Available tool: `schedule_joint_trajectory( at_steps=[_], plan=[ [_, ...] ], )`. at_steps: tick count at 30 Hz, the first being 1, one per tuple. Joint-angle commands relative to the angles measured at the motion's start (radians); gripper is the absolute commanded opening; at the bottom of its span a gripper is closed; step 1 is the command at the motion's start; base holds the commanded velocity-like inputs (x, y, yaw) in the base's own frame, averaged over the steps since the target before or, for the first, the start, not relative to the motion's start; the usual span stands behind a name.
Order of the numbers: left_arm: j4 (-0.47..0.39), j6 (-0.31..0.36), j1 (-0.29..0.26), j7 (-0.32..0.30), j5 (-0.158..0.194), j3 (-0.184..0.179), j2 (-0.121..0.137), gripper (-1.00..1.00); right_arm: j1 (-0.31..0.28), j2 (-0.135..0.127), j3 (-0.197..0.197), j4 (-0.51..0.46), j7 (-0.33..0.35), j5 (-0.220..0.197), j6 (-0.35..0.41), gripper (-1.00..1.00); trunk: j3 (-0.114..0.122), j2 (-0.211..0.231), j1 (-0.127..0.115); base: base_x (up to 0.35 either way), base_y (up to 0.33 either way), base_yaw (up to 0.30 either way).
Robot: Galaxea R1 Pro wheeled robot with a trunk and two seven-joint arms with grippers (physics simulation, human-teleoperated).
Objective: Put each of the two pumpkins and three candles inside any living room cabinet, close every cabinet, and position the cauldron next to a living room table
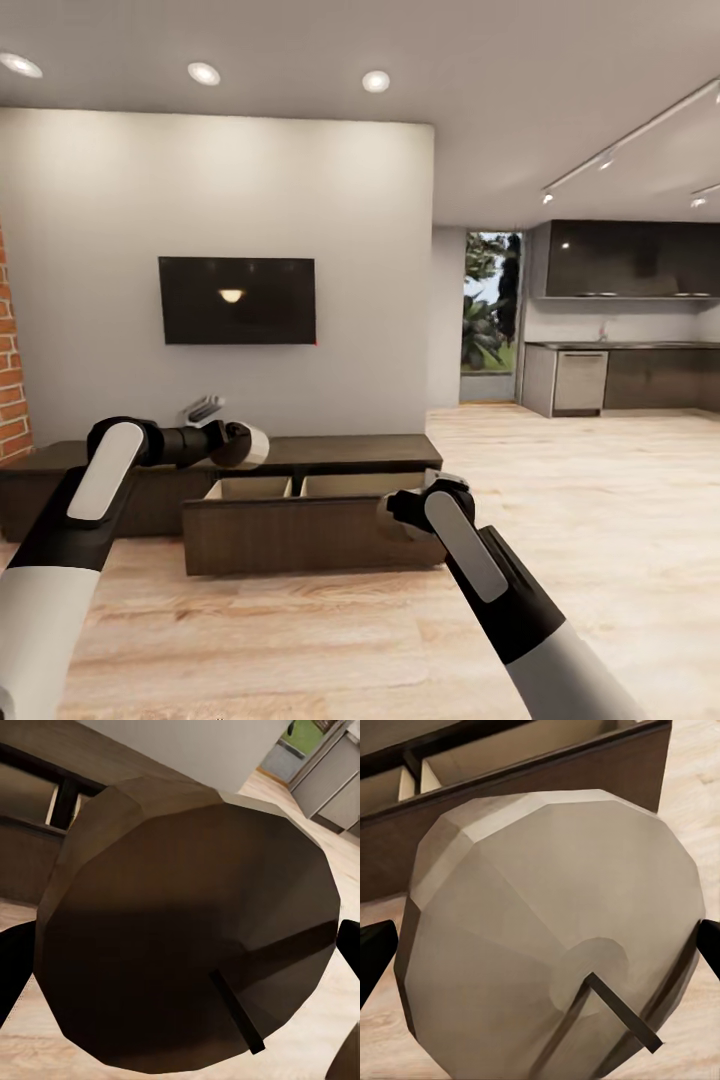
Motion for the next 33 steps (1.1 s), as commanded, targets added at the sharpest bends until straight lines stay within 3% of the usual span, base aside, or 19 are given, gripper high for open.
schedule_joint_trajectory(
  at_steps=[1, 21, 33],
  plan=[
    [-0.001, 0.0, -0.001, 0.01, 0.012, -0.002, 0.0, -1.0, -0.001, 0.0, 0.001, 0.0, -0.011, -0.008, 0.004, -1.0, 0.001, 0.006, -0.004, 0.0, 0.0, 0.183],
    [-0.004, 0.0, -0.001, 0.011, 0.011, -0.004, -0.004, -1.0, -0.001, 0.0, -0.001, 0.02, -0.011, -0.008, 0.004, -1.0, 0.036, 0.146, -0.081, 0.0, 0.0, 0.171],
    [-0.007, 0.0, -0.001, 0.01, 0.013, -0.045, -0.004, -1.0, -0.001, 0.0, -0.002, 0.035, -0.011, -0.007, 0.003, -1.0, 0.02, 0.146, -0.081, 0.0, -0.042, 0.148]
  ],
)
